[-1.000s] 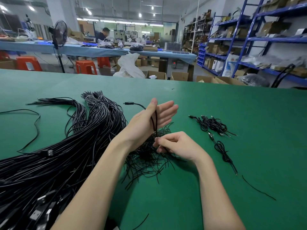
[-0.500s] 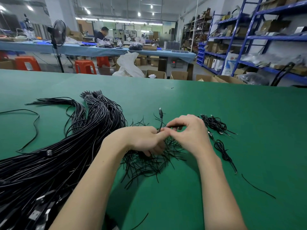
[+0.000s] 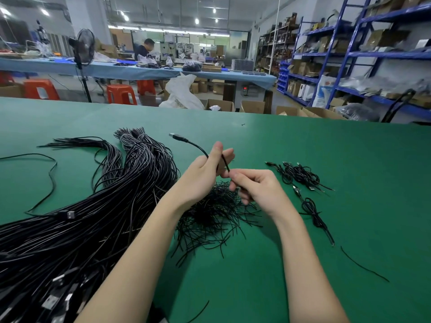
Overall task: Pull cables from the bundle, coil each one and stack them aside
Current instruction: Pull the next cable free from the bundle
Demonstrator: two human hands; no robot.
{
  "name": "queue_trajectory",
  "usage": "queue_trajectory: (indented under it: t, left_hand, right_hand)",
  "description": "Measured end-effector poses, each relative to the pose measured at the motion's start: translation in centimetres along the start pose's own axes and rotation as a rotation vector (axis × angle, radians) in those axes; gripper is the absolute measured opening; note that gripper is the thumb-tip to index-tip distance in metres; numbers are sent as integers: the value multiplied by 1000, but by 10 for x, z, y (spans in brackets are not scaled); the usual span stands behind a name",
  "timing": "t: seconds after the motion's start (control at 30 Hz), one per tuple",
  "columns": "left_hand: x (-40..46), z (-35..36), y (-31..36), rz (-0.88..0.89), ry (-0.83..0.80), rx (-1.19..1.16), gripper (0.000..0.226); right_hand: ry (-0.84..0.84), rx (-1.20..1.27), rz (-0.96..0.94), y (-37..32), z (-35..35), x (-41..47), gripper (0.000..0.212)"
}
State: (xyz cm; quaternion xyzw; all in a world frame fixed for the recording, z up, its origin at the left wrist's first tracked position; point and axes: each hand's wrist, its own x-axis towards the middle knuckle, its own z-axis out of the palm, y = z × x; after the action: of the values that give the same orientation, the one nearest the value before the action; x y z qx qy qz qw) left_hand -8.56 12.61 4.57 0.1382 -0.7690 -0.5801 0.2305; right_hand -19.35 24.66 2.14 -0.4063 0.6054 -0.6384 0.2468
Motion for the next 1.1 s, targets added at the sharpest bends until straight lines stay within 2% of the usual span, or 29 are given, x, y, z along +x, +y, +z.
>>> queue_trajectory:
  t: [0.1, 0.17, 0.3, 0.4, 0.47, 0.5, 0.57, 0.6, 0.7, 0.77, 0.9, 1.03, 1.1]
  left_hand:
    - [3, 3, 1, 33, 28, -307, 62]
    - [4, 2, 3, 28, -23, -468, 65]
    - [2, 1, 6, 53, -158, -544, 68]
    - [-5, -6, 12, 40, -313, -408, 73]
    - [-12, -12, 17, -8, -458, -259, 76]
    - [-15, -14, 19, -28, -527, -169, 77]
    - [-17, -13, 24, -85, -645, 26, 78]
    - [-18, -11, 25, -127, -689, 118, 79]
    - [-18, -2, 29, -250, -752, 279, 79]
    - [-18, 0, 27, -305, -715, 296, 74]
    - [-15, -7, 20, -346, -538, 324, 66]
    - [-9, -10, 12, -238, -301, 470, 65]
    - [-7, -10, 9, -194, -209, 469, 66]
  right_hand:
    - [-48, 27, 61, 8, 2, -2, 22]
    - [-71, 24, 104, 14, 3, -3, 23]
    - [-135, 20, 201, 20, 1, -3, 30]
    - [-151, -79, 256, 21, -3, -7, 44]
    - [-131, -206, 229, 19, -9, -11, 50]
    - [-131, -269, 201, 15, -11, -12, 47]
    - [-155, -352, 157, 7, -14, -12, 25]
    - [-167, -386, 136, 2, -16, -10, 25]
    - [-183, -575, 108, -15, -15, -6, 45]
    - [-211, -648, 104, -23, -15, -5, 39]
    - [-187, -607, 137, -30, -15, -7, 22]
    - [-26, -350, 174, -33, -5, -5, 16]
    - [28, -287, 182, -31, -4, -5, 12]
